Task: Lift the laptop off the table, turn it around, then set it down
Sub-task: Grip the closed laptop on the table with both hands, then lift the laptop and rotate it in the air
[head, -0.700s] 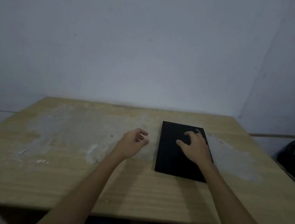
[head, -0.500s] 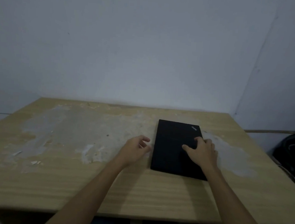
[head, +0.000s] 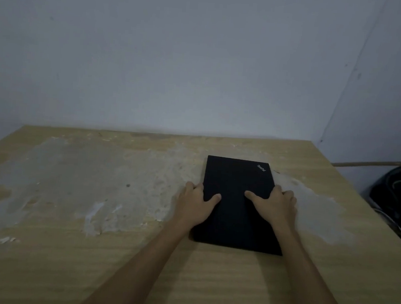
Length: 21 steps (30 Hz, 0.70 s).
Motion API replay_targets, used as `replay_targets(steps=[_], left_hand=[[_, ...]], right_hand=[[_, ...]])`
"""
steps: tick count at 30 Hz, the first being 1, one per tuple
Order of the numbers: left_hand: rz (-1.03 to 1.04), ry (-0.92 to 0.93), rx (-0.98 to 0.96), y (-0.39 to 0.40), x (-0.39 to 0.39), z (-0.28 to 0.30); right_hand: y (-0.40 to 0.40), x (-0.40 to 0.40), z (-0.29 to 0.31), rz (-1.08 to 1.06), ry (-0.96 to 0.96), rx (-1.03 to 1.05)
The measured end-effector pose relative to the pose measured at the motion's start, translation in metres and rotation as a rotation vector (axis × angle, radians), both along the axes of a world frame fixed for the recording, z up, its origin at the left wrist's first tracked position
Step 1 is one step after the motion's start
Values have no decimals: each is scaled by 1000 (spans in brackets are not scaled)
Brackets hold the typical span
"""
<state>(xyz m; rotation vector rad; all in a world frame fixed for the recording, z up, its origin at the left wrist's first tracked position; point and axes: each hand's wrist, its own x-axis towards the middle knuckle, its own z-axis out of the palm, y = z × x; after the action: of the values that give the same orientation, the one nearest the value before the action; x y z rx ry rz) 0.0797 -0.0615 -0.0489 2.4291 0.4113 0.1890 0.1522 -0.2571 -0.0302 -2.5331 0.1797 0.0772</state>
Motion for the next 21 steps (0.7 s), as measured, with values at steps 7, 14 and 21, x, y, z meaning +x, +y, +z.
replay_targets(steps=[7, 14, 21], left_hand=[[14, -96, -100, 5, 1, -6], [-1, -129, -313, 14, -3, -2], [-114, -156, -747, 37, -8, 18]], right_hand=[[-6, 28, -7, -62, 53, 322], [1, 34, 10, -62, 92, 634], [23, 20, 23, -52, 58, 897]])
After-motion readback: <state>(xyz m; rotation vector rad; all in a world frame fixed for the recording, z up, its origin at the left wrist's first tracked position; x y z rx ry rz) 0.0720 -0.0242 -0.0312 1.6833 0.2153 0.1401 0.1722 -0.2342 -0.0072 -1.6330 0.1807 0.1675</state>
